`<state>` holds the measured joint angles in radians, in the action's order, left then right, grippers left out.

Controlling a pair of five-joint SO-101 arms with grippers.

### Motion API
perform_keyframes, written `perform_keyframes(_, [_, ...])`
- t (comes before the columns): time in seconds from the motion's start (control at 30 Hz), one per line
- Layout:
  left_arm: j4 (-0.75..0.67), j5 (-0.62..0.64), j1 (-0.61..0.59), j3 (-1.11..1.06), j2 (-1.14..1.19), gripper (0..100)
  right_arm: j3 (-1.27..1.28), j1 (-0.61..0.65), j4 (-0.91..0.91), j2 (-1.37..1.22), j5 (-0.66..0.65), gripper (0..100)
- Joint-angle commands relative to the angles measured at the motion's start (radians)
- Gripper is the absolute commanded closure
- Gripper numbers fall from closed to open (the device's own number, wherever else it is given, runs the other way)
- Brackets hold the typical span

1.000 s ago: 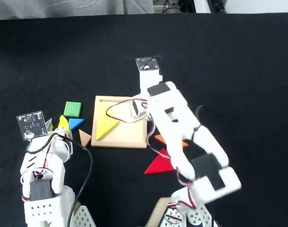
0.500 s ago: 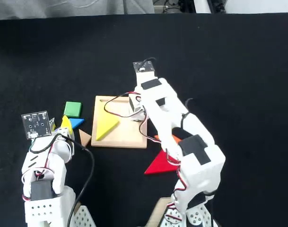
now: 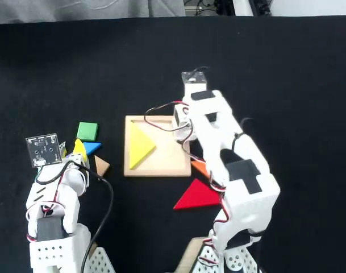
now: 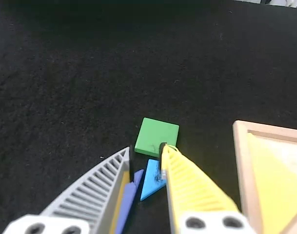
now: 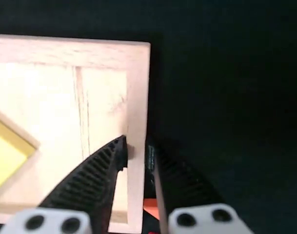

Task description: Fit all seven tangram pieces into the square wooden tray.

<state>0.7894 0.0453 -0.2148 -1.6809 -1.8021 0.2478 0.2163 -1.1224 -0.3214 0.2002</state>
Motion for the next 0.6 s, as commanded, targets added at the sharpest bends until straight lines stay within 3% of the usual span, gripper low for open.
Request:
perform_keyframes(0.0, [-0.006, -0.011, 0.013, -0.004, -0.006, 88, -0.044, -0.043, -0.012, 0.012, -0.014, 95.6])
perform_keyframes(0.57, [-0.006, -0.012, 0.013, -0.004, -0.006, 88, -0.150, -0.031, -0.014, 0.007, -0.083, 95.5])
